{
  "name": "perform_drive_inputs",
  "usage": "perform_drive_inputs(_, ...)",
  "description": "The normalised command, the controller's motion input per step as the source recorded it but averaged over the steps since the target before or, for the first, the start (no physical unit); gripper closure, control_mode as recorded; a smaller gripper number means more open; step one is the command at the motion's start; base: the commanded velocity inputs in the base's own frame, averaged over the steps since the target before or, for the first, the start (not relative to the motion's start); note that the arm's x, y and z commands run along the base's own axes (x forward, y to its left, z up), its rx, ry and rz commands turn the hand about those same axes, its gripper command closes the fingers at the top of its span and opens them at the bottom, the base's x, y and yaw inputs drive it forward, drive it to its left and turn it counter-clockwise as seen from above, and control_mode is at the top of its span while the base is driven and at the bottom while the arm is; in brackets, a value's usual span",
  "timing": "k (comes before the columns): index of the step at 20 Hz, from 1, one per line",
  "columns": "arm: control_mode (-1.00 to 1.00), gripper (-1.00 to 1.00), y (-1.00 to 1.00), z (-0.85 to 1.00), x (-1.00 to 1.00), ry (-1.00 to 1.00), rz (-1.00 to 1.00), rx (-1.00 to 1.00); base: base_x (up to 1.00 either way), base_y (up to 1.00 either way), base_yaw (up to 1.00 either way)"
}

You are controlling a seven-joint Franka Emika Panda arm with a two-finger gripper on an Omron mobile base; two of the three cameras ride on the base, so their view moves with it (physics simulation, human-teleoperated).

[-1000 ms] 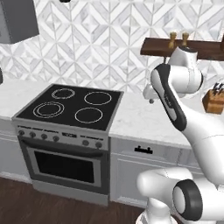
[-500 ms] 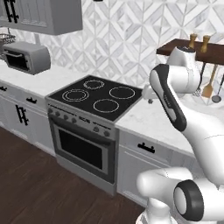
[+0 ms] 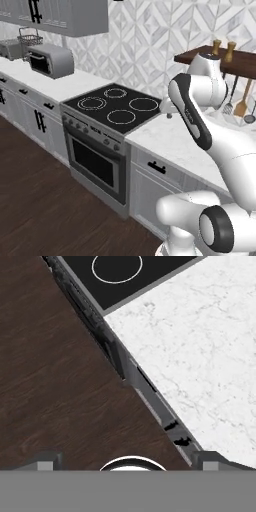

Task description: Take a straw from the drawer in front and place it inside the glass cup on the dining counter.

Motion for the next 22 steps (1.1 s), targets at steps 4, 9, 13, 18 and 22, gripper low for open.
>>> perform_drive_inputs(4,1.00,-1.00,0.00,0.00,0.00,0.00,0.00,0.00,-0.20,-0.58,0.32)
perform_drive_inputs(9,1.00,-1.00,0.00,0.00,0.00,0.00,0.00,0.00,-0.33,-0.66,0.28)
perform_drive_inputs(13,1.00,-1.00,0.00,0.00,0.00,0.00,0.00,0.00,-0.10,-0.69,0.22)
perform_drive_inputs(18,-1.00,-1.00,-0.08,0.00,0.00,0.00,0.04,0.00,0.00,-0.38,0.08)
perform_drive_inputs(22,-1.00,-1.00,0.29,0.00,0.00,0.00,0.07,-0.06,0.00,0.00,0.00)
